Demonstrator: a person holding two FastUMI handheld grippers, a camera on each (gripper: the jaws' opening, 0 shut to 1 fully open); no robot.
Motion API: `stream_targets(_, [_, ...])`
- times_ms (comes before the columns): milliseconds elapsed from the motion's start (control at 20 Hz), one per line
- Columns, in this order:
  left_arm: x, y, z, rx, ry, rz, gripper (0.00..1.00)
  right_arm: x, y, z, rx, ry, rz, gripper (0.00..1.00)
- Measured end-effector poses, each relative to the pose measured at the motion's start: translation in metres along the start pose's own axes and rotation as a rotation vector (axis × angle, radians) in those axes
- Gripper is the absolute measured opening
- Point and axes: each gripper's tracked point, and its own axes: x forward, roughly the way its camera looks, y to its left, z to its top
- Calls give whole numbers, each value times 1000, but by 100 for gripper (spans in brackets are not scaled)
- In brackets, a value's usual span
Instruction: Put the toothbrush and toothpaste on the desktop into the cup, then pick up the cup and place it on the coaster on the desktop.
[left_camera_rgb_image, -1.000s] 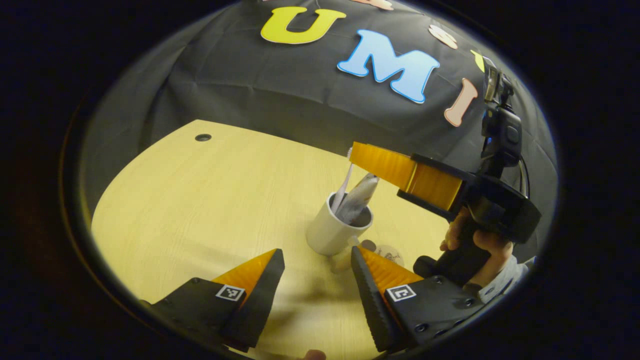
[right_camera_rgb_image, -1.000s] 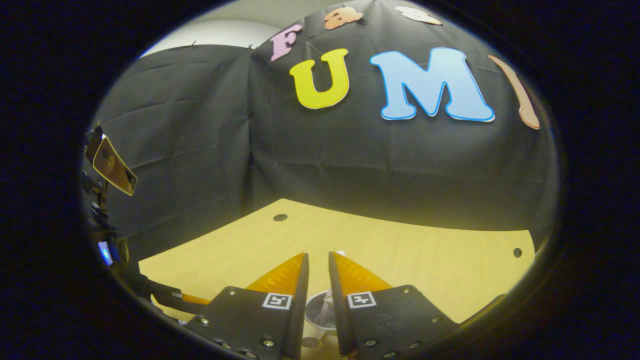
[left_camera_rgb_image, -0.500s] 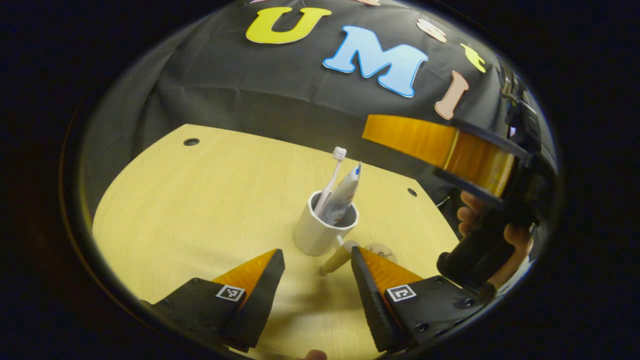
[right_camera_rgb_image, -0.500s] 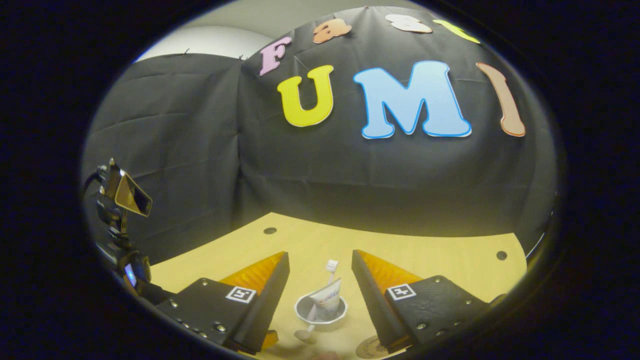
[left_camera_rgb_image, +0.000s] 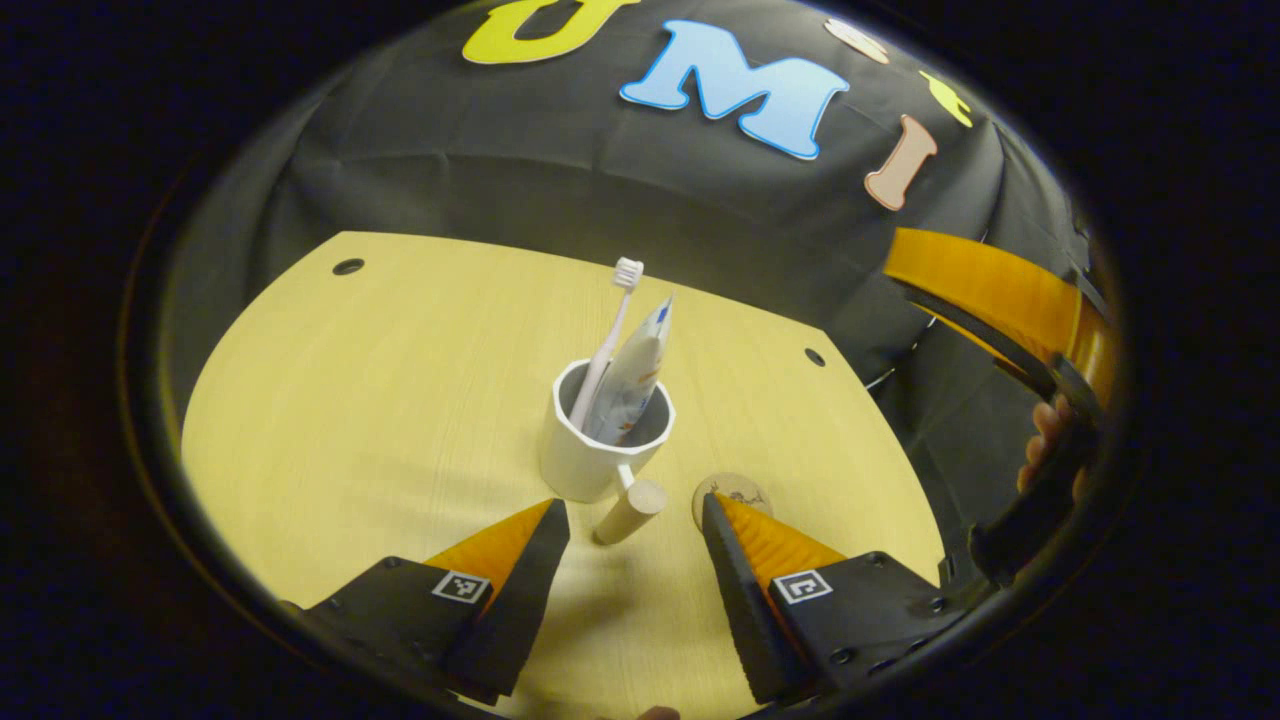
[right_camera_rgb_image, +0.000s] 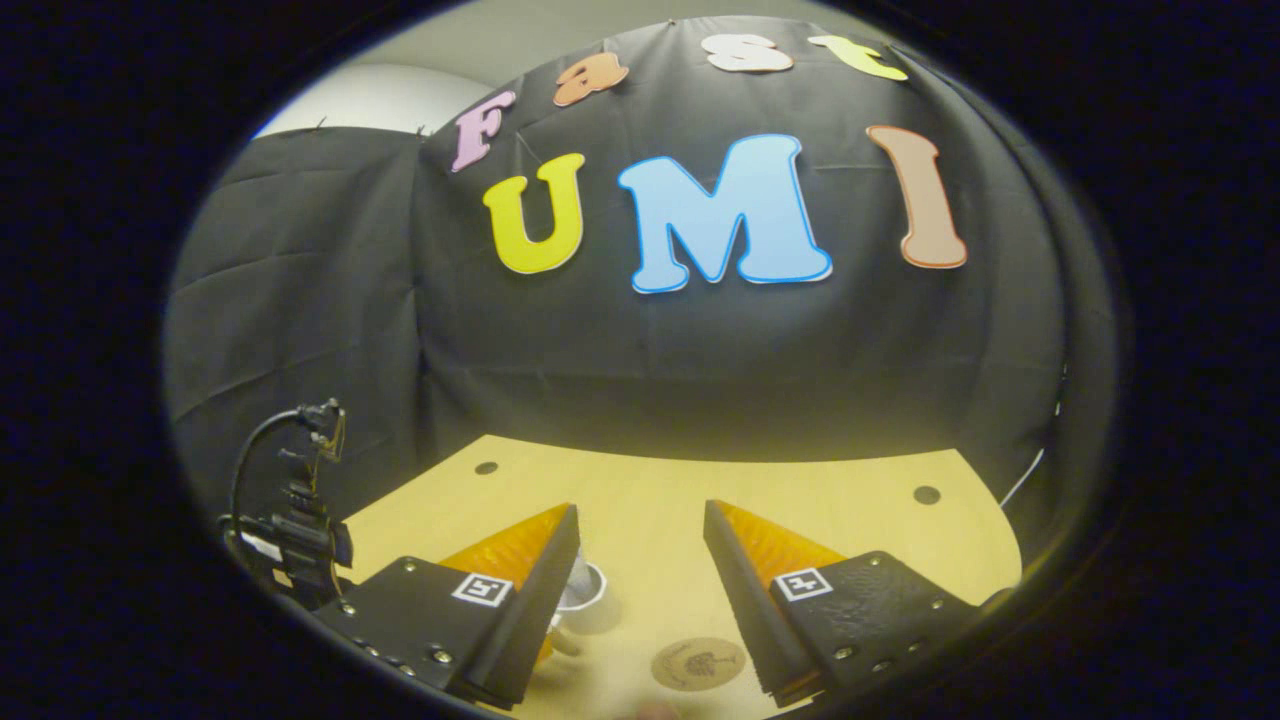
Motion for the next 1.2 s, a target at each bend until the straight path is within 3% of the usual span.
stream_targets(250, [26, 10, -12, -56, 117, 64, 88, -46, -41, -4, 31, 9, -105, 80])
stream_targets(500, [44, 22, -13, -83, 225, 127, 87, -68, -64, -22, 85, 52, -153, 80])
stream_targets(550, [45, 24, -15, -79, 244, 139, 90, -71, -69, -26, 86, 58, -165, 80])
stream_targets(700, [53, 28, -13, -64, 301, 166, 82, -76, -74, -36, 99, 80, -176, 80])
stream_targets(750, [57, 28, -14, -58, 317, 173, 86, -78, -77, -39, 99, 86, -181, 80])
stream_targets(900, [68, 22, -16, -44, 364, 193, 82, -83, -81, -45, 106, 106, -192, 80])
stream_targets(950, [70, 22, -12, -32, 368, 198, 73, -86, -83, -48, 112, 107, -196, 80])
stream_targets(1000, [72, 22, -9, -15, 367, 208, 79, -88, -85, -49, 119, 109, -201, 80])
stream_targets(1100, [75, 23, -9, 12, 382, 237, 77, -90, -89, -55, 134, 123, -210, 80])
stream_targets(1150, [76, 23, -11, 12, 390, 241, 65, -92, -92, -59, 144, 128, -217, 80])
stream_targets(1200, [77, 22, -11, 7, 394, 244, 60, -94, -95, -61, 156, 135, -221, 80])
